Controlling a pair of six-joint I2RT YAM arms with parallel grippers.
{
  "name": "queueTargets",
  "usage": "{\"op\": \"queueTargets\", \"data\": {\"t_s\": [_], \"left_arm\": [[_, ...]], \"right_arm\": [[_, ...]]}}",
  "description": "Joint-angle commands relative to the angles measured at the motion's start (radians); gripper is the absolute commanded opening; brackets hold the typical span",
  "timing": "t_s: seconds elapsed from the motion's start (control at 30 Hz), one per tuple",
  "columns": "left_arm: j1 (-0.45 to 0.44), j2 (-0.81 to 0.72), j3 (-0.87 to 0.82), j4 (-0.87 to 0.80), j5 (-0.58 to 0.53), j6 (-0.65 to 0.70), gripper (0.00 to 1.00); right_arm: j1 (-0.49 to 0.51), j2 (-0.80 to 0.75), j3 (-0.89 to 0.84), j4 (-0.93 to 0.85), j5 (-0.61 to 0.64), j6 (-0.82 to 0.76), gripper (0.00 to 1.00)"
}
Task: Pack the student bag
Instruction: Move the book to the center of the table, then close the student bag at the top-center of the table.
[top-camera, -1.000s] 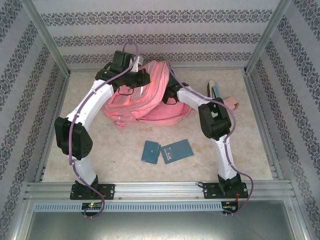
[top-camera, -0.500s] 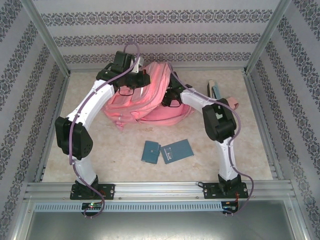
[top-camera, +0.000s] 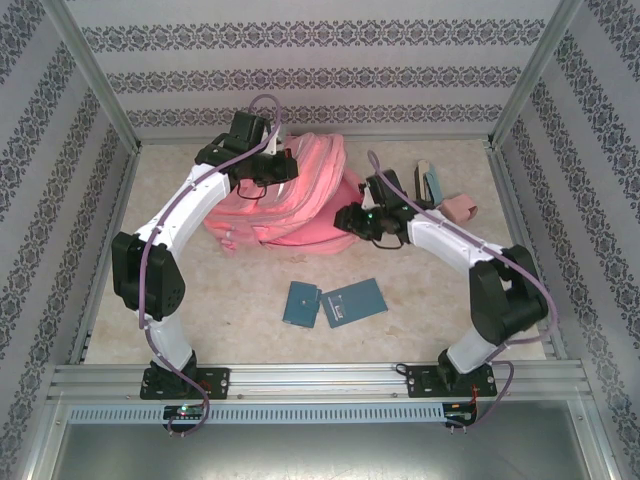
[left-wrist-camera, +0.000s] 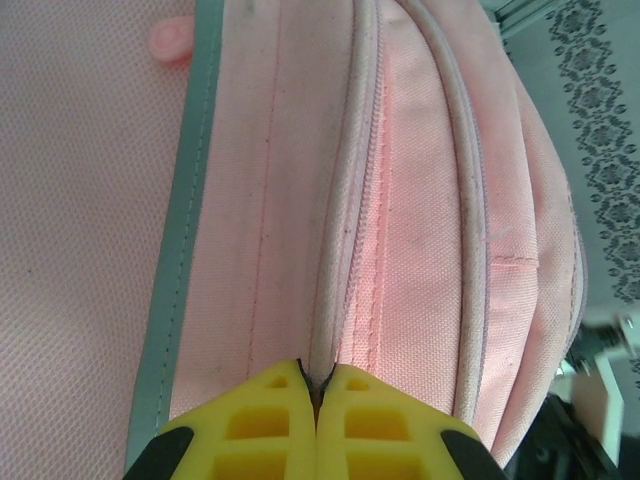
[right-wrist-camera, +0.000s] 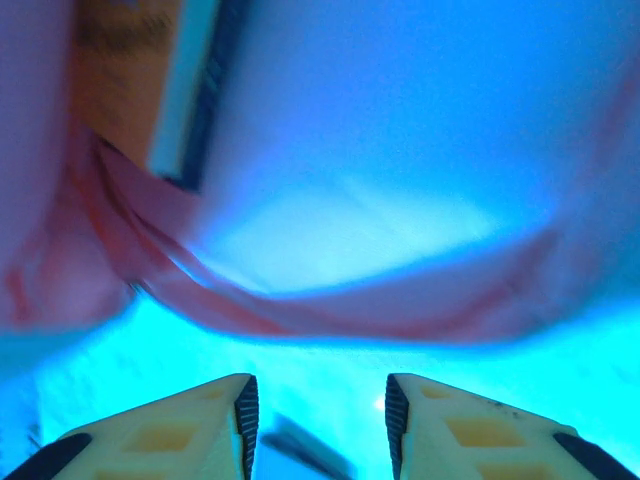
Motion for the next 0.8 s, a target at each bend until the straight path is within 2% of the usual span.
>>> {"op": "queueTargets", "data": {"t_s": [0.0,0.13,0.3,0.5,0.57,0.77], "left_arm": [[0.028,-0.007,-0.007,-0.037,-0.144,0.043,0.0],[0.027,0.008,-0.016,-0.064,-0.189,0.05,0.05],[0.022,-0.008,-0.059,-0.039,-0.157,0.023,0.1],[-0.003,-0.046,-0.095,-0.05,-0.16,0.021,0.24],[-0.012,-0.07,-0.116,-0.052,-0.165,0.019,0.32],[-0.068,-0.154,-0.192,-0.048,-0.193,-0.008,0.35]], "right_arm": [[0.031,-0.091,-0.118,-0.037,0.032,-0.076,0.38],[0.08,-0.156,-0.249,-0.043,0.053,-0.088,0.36],[0.153,-0.192,-0.359,-0.024,0.094,-0.059,0.36],[0.177,-0.167,-0.431,0.006,0.149,-0.019,0.35],[0.164,-0.159,-0.44,-0.001,0.198,-0.024,0.33],[0.003,-0.105,-0.416,0.015,0.223,-0.038,0.29]]}}
